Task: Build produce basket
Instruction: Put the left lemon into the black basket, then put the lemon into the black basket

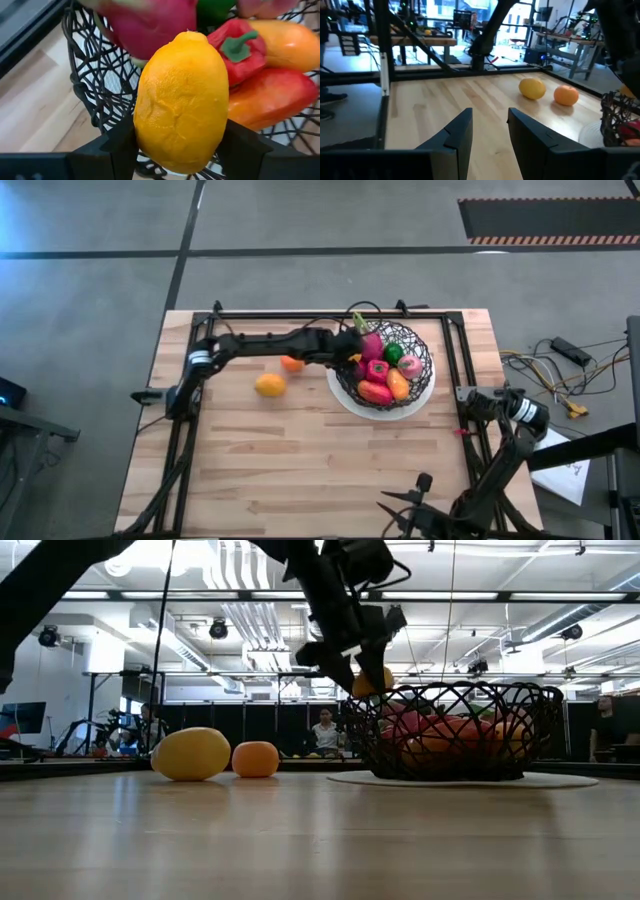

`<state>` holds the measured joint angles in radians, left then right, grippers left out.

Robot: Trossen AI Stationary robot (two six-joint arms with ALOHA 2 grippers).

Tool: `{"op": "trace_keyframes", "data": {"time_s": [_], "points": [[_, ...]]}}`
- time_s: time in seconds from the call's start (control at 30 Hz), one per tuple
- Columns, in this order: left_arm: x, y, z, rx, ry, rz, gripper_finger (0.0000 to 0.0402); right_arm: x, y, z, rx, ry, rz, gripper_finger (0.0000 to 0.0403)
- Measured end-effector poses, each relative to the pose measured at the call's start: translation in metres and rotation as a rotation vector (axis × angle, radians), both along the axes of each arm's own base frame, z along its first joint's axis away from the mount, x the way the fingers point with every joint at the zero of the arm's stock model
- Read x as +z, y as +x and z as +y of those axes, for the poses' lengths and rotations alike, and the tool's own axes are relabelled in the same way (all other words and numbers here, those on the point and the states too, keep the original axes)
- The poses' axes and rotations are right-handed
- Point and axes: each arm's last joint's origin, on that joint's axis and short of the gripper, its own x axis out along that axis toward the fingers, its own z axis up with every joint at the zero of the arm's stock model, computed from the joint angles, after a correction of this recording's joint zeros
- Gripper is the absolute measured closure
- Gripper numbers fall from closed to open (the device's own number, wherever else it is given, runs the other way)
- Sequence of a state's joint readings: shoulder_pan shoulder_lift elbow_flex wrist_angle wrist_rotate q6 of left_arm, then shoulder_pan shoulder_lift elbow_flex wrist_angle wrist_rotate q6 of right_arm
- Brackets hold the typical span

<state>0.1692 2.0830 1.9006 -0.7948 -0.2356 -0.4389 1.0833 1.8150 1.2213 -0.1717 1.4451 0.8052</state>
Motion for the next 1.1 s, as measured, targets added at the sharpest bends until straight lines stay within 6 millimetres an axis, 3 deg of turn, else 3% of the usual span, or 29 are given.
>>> {"op": "trace_keyframes", "data": {"time_s": [0.37, 0.7, 0.8, 0.93, 1.1], "points": [[-0.004, 0.001, 0.017, -0.109, -0.076, -0.02, 0.0182, 0.002, -0.014, 0.007, -0.008, -0.013, -0.057, 0.0287], [0.002, -0.001, 0.035, -0.136, -0.17, -0.084, 0.011, 0.002, -0.014, 0.007, -0.006, -0.013, -0.057, 0.0287], [0.012, -0.003, 0.036, -0.136, -0.161, -0.109, 0.0099, 0.002, -0.014, 0.007, -0.006, -0.014, -0.057, 0.0287], [0.04, -0.012, 0.027, -0.158, -0.138, -0.166, 0.0097, 0.002, -0.014, 0.007, -0.006, -0.015, -0.056, 0.0287], [0.08, -0.034, -0.014, -0.276, -0.01, -0.206, 0.0097, 0.002, -0.014, 0.007, -0.006, -0.015, -0.056, 0.0287]]}}
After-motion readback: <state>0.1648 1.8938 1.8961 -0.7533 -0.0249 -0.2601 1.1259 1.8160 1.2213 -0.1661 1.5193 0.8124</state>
